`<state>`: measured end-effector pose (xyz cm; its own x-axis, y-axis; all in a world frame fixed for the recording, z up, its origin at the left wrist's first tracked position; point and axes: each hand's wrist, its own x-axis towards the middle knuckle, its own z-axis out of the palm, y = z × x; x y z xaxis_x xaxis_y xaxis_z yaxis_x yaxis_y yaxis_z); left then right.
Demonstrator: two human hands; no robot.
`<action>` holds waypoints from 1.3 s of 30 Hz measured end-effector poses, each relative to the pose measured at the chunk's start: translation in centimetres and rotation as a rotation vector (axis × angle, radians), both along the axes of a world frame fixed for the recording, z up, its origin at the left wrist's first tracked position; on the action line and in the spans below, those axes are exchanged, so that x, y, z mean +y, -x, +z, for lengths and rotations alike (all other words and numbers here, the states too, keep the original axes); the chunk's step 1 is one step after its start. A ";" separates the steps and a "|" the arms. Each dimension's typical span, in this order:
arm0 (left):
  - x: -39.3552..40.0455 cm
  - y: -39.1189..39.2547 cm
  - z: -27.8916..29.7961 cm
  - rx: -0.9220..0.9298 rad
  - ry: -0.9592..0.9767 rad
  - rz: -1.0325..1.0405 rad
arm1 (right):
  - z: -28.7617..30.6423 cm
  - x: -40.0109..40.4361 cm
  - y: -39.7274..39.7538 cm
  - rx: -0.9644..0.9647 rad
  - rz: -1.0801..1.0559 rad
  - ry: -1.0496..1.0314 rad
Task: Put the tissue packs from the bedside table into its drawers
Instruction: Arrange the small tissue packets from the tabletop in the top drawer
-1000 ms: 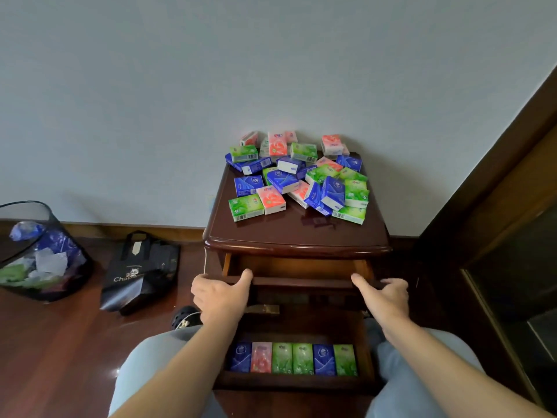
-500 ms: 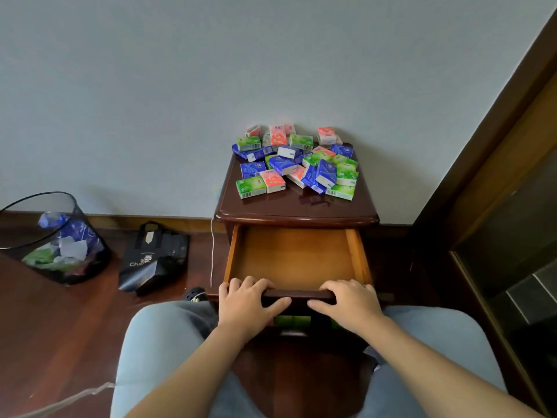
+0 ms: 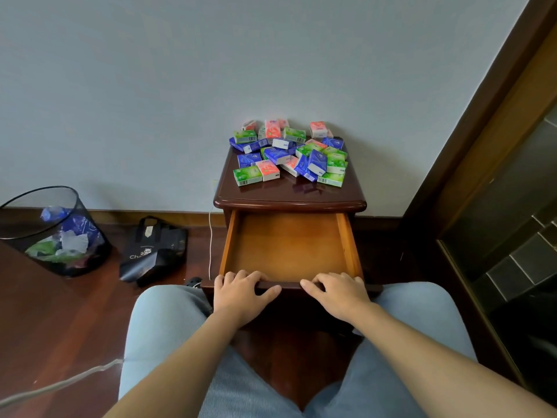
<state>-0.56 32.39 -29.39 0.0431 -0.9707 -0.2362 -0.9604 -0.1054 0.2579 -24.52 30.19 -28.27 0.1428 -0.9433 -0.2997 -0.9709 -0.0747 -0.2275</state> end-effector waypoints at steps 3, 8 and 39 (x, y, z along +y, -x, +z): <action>-0.7 0.1 0.4 0.048 -0.063 0.012 | 0.4 -0.4 0.2 -0.005 0.023 -0.056; -5.0 1.0 4.1 0.192 0.023 0.055 | 3.9 -4.8 0.0 -0.139 0.003 0.172; -34.2 10.9 10.2 0.029 0.345 -0.363 | 7.7 -33.4 8.4 -0.387 -0.027 0.248</action>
